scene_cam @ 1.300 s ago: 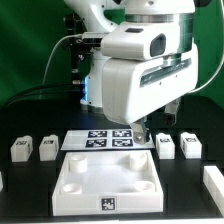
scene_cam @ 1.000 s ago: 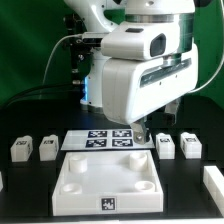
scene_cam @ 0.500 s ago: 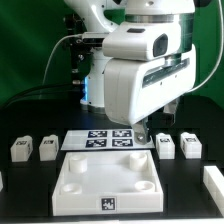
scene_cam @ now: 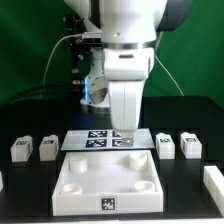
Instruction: Assemble one leg
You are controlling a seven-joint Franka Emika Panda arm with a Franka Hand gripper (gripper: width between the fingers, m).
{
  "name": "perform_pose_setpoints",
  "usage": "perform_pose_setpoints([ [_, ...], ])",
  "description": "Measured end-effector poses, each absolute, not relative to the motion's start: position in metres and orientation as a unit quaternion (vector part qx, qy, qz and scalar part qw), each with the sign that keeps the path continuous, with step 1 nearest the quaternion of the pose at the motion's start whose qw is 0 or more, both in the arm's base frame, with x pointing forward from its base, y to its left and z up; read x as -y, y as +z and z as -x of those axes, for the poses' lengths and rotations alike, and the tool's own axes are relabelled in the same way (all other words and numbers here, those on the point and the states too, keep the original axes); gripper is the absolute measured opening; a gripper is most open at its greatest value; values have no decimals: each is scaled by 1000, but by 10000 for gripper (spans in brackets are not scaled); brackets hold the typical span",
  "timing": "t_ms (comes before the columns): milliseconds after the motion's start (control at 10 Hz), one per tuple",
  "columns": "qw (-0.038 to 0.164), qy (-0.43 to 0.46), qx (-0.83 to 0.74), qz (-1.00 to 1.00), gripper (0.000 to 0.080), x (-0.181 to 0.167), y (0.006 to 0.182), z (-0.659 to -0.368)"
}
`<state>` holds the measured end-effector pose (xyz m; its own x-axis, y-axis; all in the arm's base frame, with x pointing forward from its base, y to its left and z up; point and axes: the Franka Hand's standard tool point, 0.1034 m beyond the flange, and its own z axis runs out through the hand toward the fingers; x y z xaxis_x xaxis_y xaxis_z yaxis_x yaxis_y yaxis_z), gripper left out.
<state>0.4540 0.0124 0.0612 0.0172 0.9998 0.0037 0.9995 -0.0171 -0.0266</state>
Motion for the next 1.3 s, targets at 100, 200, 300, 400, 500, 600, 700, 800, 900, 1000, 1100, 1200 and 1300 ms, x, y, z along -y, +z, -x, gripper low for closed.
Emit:
perform_pose_setpoints([
  [100,14,6,737,676,650,1,49,-439],
  [200,21,9,737,675,650,8,39,-432],
  [300,28,13,730,683,650,9,30,-427],
  [400,30,13,724,690,650,8,24,-425],
  [500,30,12,714,700,650,7,19,-426],
  [600,33,14,704,709,650,8,17,-430],
  [700,33,14,700,713,650,8,15,-434],
  [800,31,10,698,715,650,12,10,-434],
  [900,34,11,698,715,650,17,7,-432],
  [1000,34,11,694,719,626,17,7,-432],
  [1100,34,11,694,719,626,17,7,-432],
  [1200,34,11,694,719,457,17,6,-432],
  [1300,34,11,694,719,457,17,6,-432],
])
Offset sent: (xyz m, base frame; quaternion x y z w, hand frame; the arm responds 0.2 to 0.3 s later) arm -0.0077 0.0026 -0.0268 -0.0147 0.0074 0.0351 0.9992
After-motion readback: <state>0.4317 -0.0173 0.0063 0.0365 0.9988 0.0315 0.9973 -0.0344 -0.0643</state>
